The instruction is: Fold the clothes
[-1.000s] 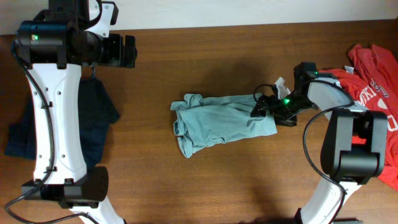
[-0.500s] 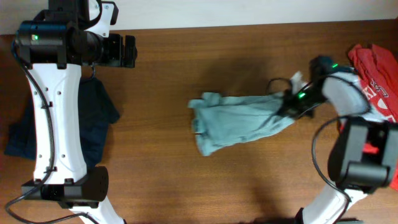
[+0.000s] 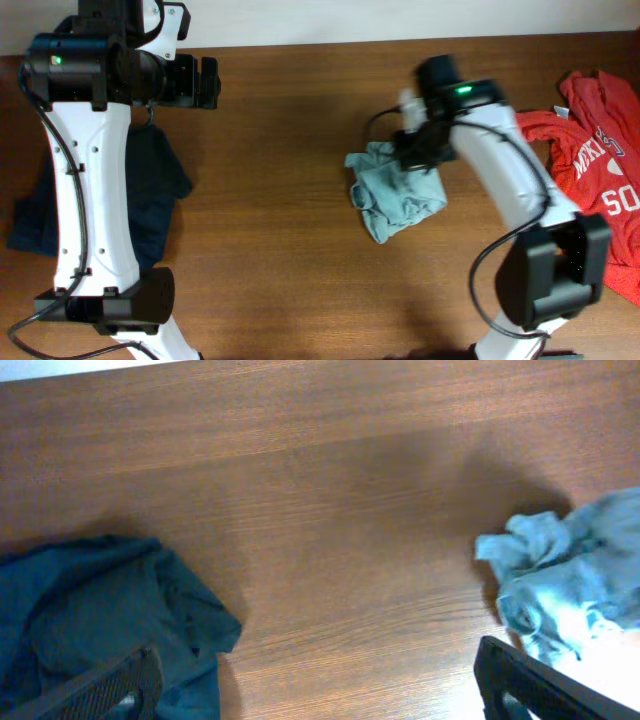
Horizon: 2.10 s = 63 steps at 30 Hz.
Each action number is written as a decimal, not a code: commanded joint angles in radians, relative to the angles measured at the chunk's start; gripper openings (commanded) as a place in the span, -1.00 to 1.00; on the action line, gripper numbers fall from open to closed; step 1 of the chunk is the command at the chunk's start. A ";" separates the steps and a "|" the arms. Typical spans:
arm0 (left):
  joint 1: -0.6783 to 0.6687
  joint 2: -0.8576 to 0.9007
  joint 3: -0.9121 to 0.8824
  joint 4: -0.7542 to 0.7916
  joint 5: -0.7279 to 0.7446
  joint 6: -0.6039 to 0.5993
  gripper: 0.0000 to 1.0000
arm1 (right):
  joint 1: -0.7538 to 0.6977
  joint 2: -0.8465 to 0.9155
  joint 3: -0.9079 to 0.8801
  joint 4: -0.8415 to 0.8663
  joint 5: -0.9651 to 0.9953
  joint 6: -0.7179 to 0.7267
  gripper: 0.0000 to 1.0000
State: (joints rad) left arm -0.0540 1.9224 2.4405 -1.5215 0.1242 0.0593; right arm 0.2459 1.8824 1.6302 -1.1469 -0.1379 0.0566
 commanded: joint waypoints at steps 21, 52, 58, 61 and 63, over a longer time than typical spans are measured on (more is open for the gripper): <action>0.000 -0.004 0.000 0.004 0.011 0.005 0.98 | 0.312 0.109 -0.010 -0.161 -0.133 -0.158 -0.10; -0.257 0.252 -0.378 0.209 0.291 -0.003 -0.99 | -0.092 -0.010 -0.296 0.138 -0.460 -0.015 -0.67; -0.266 0.278 -0.517 0.356 0.351 -0.003 -0.99 | -0.092 -0.010 -0.380 0.285 -0.507 0.064 -0.67; -0.280 0.279 -0.616 0.422 0.351 -0.003 -0.99 | -0.091 -0.010 -0.422 0.288 -0.227 0.167 -0.67; -0.293 0.279 -0.669 0.451 0.351 -0.003 -0.99 | -0.091 -0.010 -0.454 0.288 -0.168 0.170 -0.67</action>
State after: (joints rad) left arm -0.3260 2.1910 1.8336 -1.0962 0.4496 0.0586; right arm 0.1558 1.8713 1.2186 -0.8600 -0.4740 0.1677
